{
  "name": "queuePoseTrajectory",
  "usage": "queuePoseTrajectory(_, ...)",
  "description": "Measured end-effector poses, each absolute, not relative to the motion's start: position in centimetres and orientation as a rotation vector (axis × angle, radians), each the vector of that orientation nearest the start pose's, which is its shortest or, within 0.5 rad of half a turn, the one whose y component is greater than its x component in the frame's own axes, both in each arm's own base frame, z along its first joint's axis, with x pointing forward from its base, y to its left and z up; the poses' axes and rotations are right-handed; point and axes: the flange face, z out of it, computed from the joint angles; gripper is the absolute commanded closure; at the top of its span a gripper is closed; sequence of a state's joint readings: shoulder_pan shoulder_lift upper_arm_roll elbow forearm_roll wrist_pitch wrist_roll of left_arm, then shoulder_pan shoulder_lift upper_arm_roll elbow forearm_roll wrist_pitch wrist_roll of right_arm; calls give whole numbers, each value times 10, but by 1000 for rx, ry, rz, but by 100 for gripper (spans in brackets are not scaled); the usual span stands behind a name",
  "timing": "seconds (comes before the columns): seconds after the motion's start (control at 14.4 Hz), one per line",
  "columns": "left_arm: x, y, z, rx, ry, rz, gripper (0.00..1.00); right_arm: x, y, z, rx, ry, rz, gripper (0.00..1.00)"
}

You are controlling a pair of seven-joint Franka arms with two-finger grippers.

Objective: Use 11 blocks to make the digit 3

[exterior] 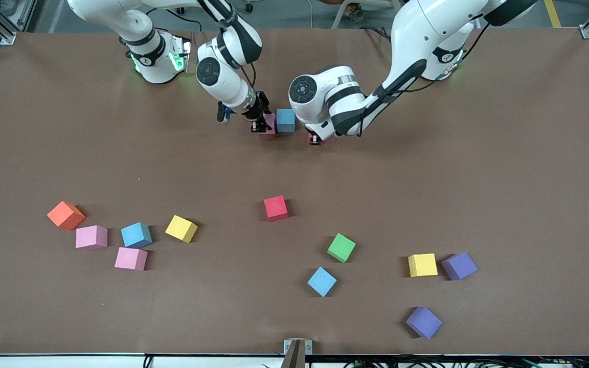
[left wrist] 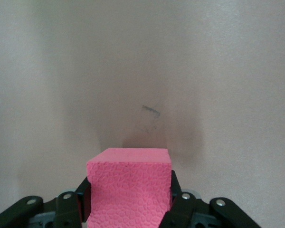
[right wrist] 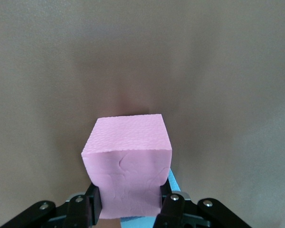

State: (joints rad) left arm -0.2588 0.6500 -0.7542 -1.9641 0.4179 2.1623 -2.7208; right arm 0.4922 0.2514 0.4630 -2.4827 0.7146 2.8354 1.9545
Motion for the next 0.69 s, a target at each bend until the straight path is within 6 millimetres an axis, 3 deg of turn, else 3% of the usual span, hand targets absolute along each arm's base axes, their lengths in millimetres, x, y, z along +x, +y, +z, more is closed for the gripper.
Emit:
queuePoseTrajectory(0.49, 293, -505, 199, -2134, -1925, 79, 88, 296, 374, 204, -1960, 2232, 523, 99)
queuePoseTrajectory(0.69, 290, -507, 199, -2133, -1927, 77, 88, 295, 374, 204, -1960, 2232, 522, 99)
